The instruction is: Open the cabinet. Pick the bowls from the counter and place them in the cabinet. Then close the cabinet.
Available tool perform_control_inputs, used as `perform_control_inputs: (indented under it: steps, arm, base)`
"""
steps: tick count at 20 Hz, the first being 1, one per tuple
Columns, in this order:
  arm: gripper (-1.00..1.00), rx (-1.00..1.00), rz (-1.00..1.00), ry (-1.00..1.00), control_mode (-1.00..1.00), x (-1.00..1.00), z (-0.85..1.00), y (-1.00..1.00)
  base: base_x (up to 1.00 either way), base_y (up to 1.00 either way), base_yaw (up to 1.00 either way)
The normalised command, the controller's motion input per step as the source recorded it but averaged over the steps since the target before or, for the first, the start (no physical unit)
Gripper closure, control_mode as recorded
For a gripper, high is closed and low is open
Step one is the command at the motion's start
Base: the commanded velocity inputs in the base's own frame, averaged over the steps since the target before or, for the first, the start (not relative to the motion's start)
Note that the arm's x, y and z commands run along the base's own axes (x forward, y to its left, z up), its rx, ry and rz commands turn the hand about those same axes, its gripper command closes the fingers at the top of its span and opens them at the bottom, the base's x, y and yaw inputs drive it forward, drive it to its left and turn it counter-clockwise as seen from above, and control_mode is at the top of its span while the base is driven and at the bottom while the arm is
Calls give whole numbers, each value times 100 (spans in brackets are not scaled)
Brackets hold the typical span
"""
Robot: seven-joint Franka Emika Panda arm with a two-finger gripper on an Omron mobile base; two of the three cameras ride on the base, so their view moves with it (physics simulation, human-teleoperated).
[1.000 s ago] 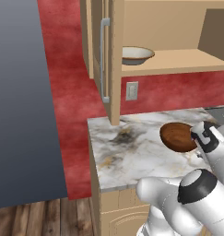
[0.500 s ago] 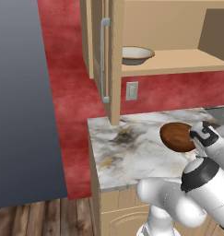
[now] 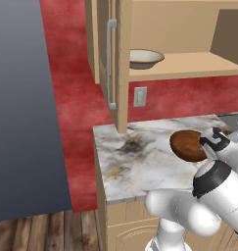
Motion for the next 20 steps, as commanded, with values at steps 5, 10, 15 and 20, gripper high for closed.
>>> perform_control_inputs:
  steps: [5,10,15,20]
  arm:
    - [100,0,0,6,-100,5,-14,0]
    - [100,0,0,3,-100,0,-2,-1]
    - [100,1,0,0,-100,0,0,-1]
    - [100,0,0,-4,-100,0,35,2]
  base:
    - [0,0,0]
    - [0,0,0]
    - [0,0,0]
    - [0,0,0]
